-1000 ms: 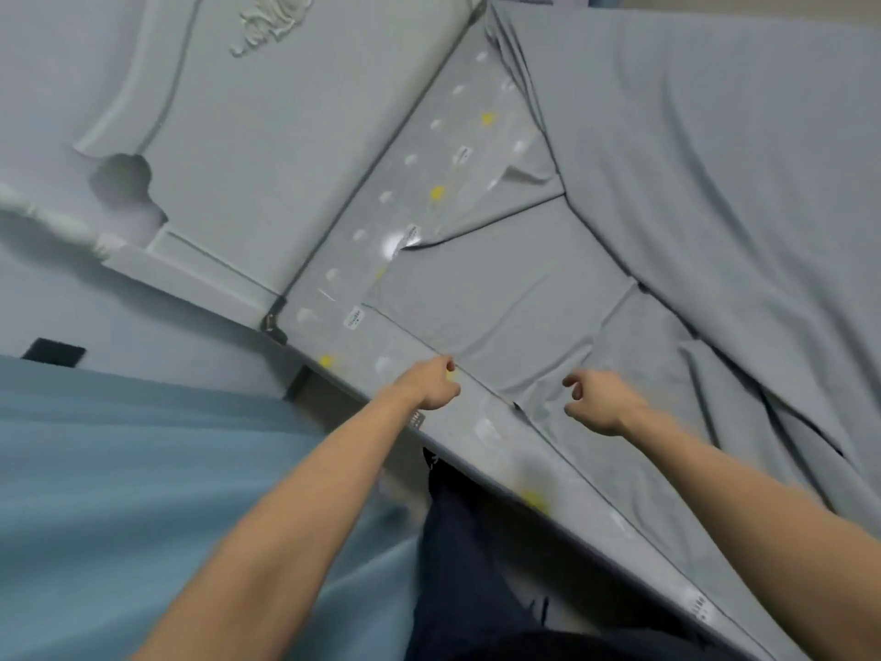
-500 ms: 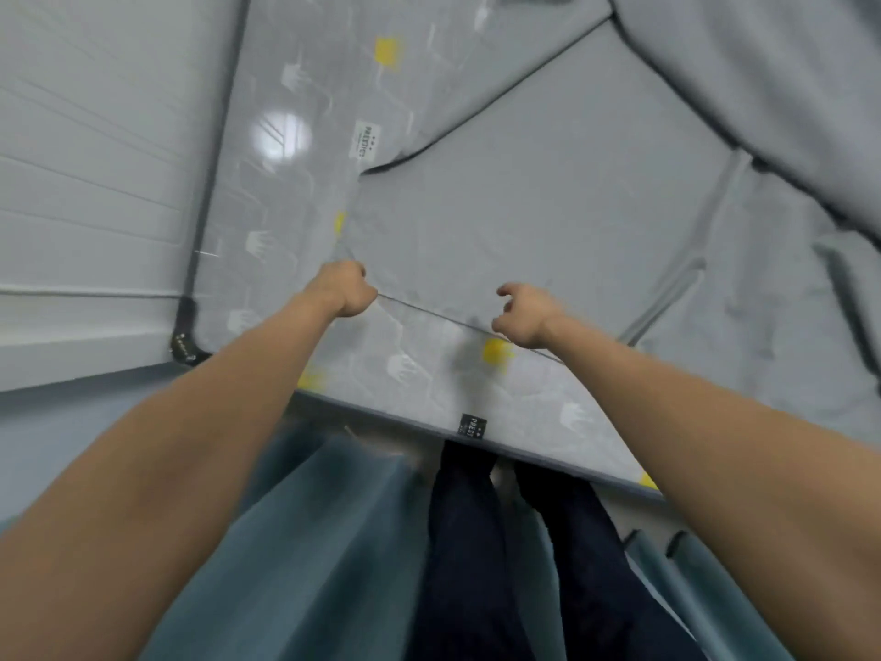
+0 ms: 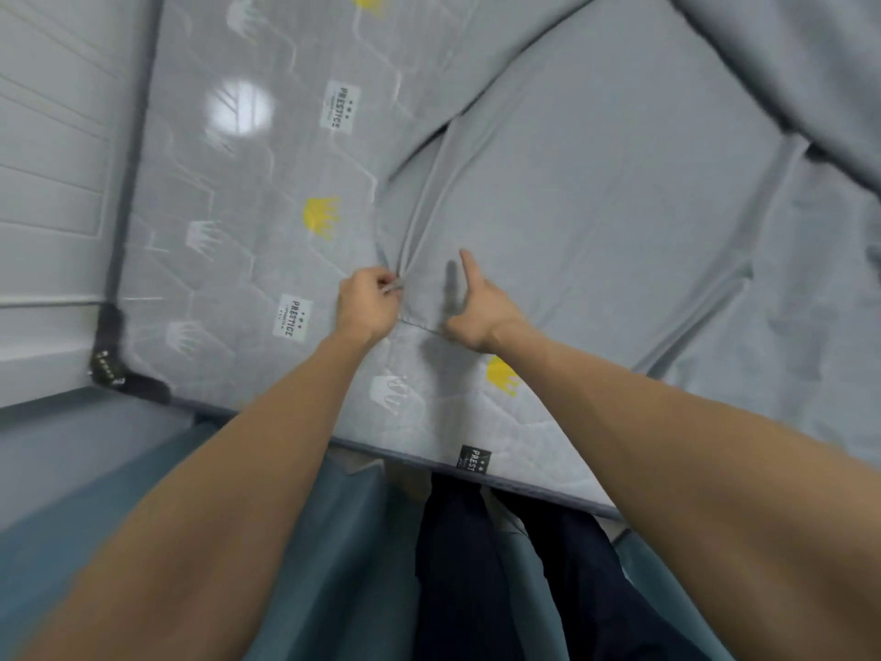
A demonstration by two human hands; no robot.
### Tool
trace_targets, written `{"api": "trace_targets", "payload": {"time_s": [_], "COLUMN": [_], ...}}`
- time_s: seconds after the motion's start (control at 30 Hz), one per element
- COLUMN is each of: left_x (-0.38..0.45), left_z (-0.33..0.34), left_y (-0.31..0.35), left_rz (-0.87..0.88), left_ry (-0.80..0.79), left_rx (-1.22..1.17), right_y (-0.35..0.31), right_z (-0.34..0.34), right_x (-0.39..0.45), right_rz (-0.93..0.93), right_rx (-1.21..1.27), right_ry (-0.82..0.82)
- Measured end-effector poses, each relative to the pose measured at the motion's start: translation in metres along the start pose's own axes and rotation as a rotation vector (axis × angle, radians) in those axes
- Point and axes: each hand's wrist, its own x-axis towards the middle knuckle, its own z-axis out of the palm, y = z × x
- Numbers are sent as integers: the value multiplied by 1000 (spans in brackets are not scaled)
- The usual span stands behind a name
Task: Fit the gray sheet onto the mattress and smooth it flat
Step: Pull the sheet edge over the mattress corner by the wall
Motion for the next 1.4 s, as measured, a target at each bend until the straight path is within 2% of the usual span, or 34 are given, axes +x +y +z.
{"api": "trace_targets", "payload": {"time_s": [0.1,0.17,0.23,0.3,0.37,0.5,0.67,0.77,0.83,0.97,1.1,1.2,1.33,1.4], "left_x": [-48,-83,-115,-140,-158,-179,-174,-167,-158,-141,-143,-151,-159,-156], "left_z": [-31,-59,-98,-138,-167,-227,-265,-279,-286,-295,-302,-300,-308,-307], "left_y": [37,68,102,132,153,185,197,206,205,194,164,145,126,116], "left_rz": [29,28,23,89,121,193,399,532,609,784,953,992,950,984], "left_ry": [-211,-242,-253,-276,-290,-323,-460,-424,-422,-482,-614,-711,-838,-815], "left_rx": [-157,-296,-384,-392,-372,-312,16,251,346,519,650,701,732,831], "right_y": [-15,-30,-50,-68,-81,-117,-145,-154,-164,-182,-197,-206,-209,-211], "right_z": [-18,-31,-48,-65,-77,-108,-130,-128,-119,-92,-44,-9,26,35], "right_x": [-39,-70,-105,-138,-160,-203,-230,-241,-247,-260,-282,-298,-306,-310], "right_rz": [0,-24,-49,-81,-139,-194,-234,-218,-177,-24,59,118,135,98], "right_rx": [95,118,86,86,110,172,301,403,414,439,443,521,566,580], "right_ry": [-1,3,93,208,251,212,221,213,250,448,445,480,483,491]}}
